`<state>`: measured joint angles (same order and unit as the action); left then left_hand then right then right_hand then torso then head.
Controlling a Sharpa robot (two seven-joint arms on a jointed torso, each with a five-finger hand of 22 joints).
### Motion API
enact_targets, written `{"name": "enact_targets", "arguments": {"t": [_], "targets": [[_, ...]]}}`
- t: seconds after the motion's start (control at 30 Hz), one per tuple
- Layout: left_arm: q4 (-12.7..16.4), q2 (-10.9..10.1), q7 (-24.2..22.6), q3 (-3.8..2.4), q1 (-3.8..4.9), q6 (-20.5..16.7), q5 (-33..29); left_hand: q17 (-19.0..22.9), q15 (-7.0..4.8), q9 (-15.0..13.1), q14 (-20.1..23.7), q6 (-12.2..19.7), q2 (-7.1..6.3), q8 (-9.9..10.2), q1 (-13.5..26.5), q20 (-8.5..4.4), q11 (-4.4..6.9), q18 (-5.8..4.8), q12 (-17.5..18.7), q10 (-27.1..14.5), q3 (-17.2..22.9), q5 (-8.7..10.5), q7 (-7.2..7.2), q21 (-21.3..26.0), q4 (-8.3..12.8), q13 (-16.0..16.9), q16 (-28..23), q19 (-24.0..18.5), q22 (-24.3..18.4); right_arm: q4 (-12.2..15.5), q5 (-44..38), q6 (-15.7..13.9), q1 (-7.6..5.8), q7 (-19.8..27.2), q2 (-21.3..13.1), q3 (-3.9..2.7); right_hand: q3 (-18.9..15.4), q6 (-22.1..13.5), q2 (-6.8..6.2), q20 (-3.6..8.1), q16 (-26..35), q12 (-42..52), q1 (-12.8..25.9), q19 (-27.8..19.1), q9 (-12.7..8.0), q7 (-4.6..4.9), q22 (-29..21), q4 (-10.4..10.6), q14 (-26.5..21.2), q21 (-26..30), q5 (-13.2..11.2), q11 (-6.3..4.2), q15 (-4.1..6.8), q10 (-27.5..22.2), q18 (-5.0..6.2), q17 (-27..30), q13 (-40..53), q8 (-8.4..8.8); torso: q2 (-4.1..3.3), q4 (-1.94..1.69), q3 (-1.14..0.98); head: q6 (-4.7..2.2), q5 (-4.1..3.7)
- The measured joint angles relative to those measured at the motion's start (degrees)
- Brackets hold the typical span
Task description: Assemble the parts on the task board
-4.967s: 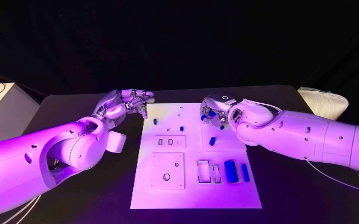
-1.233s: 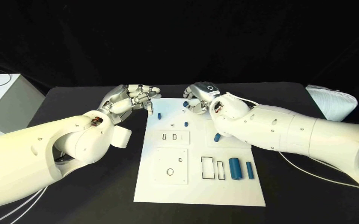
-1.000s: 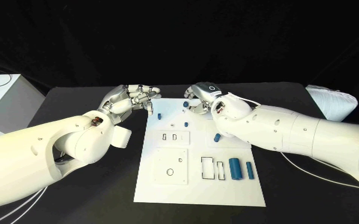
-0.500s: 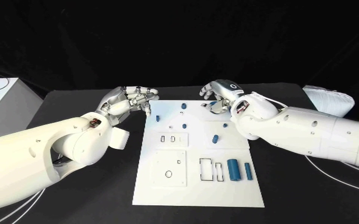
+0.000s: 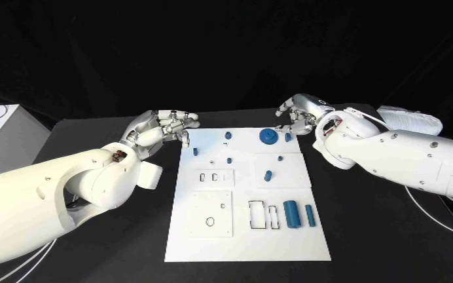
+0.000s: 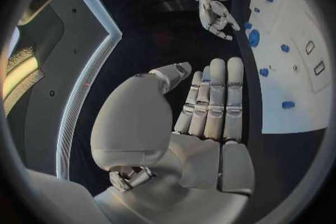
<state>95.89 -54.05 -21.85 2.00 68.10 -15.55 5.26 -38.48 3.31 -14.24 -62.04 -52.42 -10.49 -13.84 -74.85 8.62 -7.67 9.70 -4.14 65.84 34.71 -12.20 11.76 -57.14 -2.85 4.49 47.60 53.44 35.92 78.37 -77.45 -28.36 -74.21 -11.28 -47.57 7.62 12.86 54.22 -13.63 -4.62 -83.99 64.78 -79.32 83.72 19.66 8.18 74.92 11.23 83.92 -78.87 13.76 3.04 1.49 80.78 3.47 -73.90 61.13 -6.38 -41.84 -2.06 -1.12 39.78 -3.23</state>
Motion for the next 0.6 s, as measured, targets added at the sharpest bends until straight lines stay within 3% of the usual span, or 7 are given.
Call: {"name": "enact_targets", "arguments": {"t": [0.1, 0.17, 0.43, 0.5, 0.6], "targets": [[-0.04, 0.03, 0.02, 0.0, 0.0, 0.07, 0.0, 0.0, 0.0, 0.0, 0.0, 0.0, 0.0, 0.0, 0.0, 0.0, 0.0, 0.0, 0.0, 0.0, 0.0, 0.0, 0.0, 0.0, 0.0, 0.0, 0.0, 0.0, 0.0, -0.94, 0.4, 1.37, 0.16, -0.31, 0.54, 0.0, -1.77, -0.58, 0.44, -0.21, -1.53, 8.02, -0.87, 0.21, 0.08, 0.57, 0.03, 1.32, 0.18, -1.95, 0.0, 0.44, -0.39, 2.08, 0.0, -0.99, 9.07, -0.25, -0.04, -0.01, -0.01, 0.05, -0.07], [-0.06, 0.05, 0.03, 0.0, 0.0, 0.14, 0.0, 0.0, 0.0, 0.0, 0.0, 0.0, 0.0, 0.0, 0.0, 0.0, 0.0, 0.0, 0.0, 0.0, 0.0, 0.0, 0.0, 0.0, 0.0, 0.0, 0.0, 0.0, 0.0, -1.62, 0.63, 2.33, 0.44, -0.53, 1.12, 0.0, -2.68, -0.83, 0.62, -0.21, -2.31, 12.05, -1.11, 0.21, 0.17, 0.82, 0.03, 2.23, 0.0, -3.05, 0.0, 0.68, -0.58, 2.9, -0.89, -1.06, 12.84, -0.25, -0.09, -0.01, -0.04, 0.1, -0.12], [-0.19, 0.12, 0.1, 0.0, -0.01, 0.34, 0.01, 0.0, 0.0, 0.01, 0.0, 0.0, 0.0, 0.0, 0.0, 0.0, 0.0, 0.0, 0.0, 0.0, 0.0, 0.0, 0.0, 0.0, 0.0, 0.0, 0.0, 0.0, -0.01, -3.57, 0.89, 4.52, 1.28, -1.12, 3.48, 0.04, -4.9, -1.48, 1.42, -0.85, -3.99, 21.13, -2.44, 0.39, 0.26, 1.09, 0.02, 4.45, 0.19, -6.01, 0.0, 0.92, -1.18, 3.33, -0.89, -1.06, 13.82, -0.66, -0.15, -0.08, 0.02, 0.44, -0.18], [-0.2, 0.13, 0.12, 0.01, -0.01, 0.38, 0.01, 0.0, 0.0, 0.01, 0.0, 0.0, 0.0, 0.0, 0.0, 0.0, 0.0, 0.0, 0.0, 0.0, 0.0, 0.0, 0.0, 0.0, 0.0, 0.0, 0.0, 0.0, -0.01, -3.96, 0.89, 4.85, 1.43, -1.25, 3.93, 0.04, -5.13, -1.66, 1.41, -0.85, -4.26, 22.1, -2.43, 0.39, 0.3, 1.27, 0.02, 4.65, 0.19, -6.43, 0.0, 1.04, -1.18, 3.21, -1.78, -1.06, 13.82, -0.86, -0.18, -0.13, 0.03, 0.49, -0.18], [-0.22, 0.14, 0.15, 0.01, -0.01, 0.43, 0.02, 0.0, 0.0, 0.01, 0.0, 0.0, 0.0, 0.0, 0.0, 0.0, 0.0, 0.0, 0.0, 0.0, 0.0, 0.0, 0.0, 0.0, 0.0, 0.0, 0.0, 0.0, -0.01, -4.44, 0.89, 5.19, 1.58, -1.43, 4.51, 0.03, -5.84, -1.72, 1.75, -1.05, -4.82, 24.32, -3.15, 0.19, 0.39, 1.32, 0.02, 5.06, -0.01, -7.62, 0.31, 1.14, -1.39, 3.12, -1.79, -1.06, 13.82, -0.91, -0.22, -0.18, 0.04, 0.6, -0.18]]}}
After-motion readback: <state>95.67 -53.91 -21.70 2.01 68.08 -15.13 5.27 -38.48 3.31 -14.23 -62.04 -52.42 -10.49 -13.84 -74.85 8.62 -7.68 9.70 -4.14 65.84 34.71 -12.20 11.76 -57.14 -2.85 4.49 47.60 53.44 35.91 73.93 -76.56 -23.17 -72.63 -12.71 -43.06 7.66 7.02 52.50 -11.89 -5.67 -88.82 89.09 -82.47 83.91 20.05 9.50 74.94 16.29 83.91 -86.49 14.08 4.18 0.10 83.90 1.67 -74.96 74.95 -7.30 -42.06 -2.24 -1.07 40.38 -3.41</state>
